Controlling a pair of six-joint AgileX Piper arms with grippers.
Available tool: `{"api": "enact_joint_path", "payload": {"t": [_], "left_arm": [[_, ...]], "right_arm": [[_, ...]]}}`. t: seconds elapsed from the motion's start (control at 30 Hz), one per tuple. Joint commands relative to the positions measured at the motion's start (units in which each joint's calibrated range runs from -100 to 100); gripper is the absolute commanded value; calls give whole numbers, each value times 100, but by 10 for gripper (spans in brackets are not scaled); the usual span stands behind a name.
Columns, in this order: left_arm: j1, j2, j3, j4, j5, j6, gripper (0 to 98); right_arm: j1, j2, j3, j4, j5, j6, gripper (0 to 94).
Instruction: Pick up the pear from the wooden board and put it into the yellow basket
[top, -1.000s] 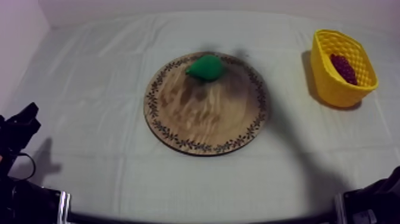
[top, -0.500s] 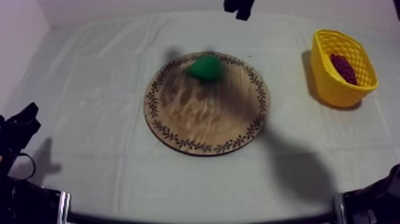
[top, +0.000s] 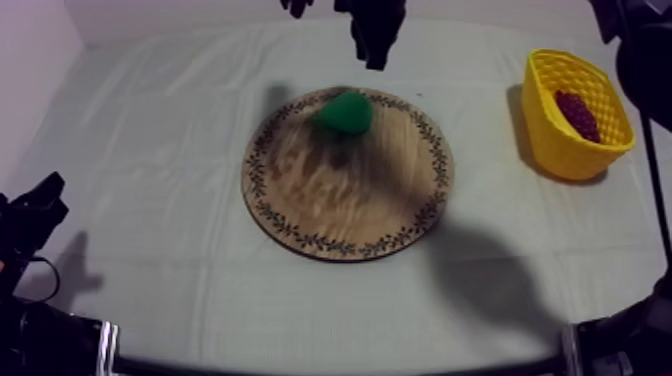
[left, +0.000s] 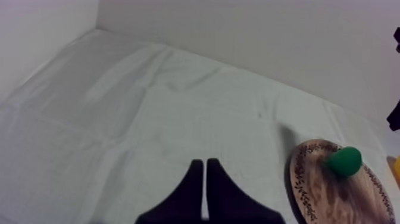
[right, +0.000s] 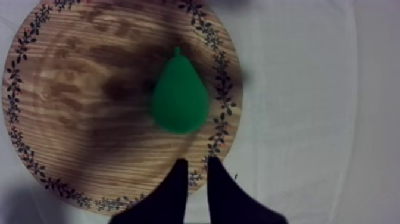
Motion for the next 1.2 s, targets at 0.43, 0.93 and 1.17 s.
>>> {"api": "enact_joint_path", "payload": {"t": [0.43, 0.93, 1.17], "left_arm": [[0, 0, 0, -2, -1, 1, 1], [0, 0, 0, -2, -1, 1, 1], [0, 0, 0, -2, -1, 1, 1]], "right_arm": [[-82, 42, 109, 296, -25, -53, 735], [-148, 123, 377, 467, -215, -8, 807], [-158, 467, 424, 449, -362, 9, 793]]}}
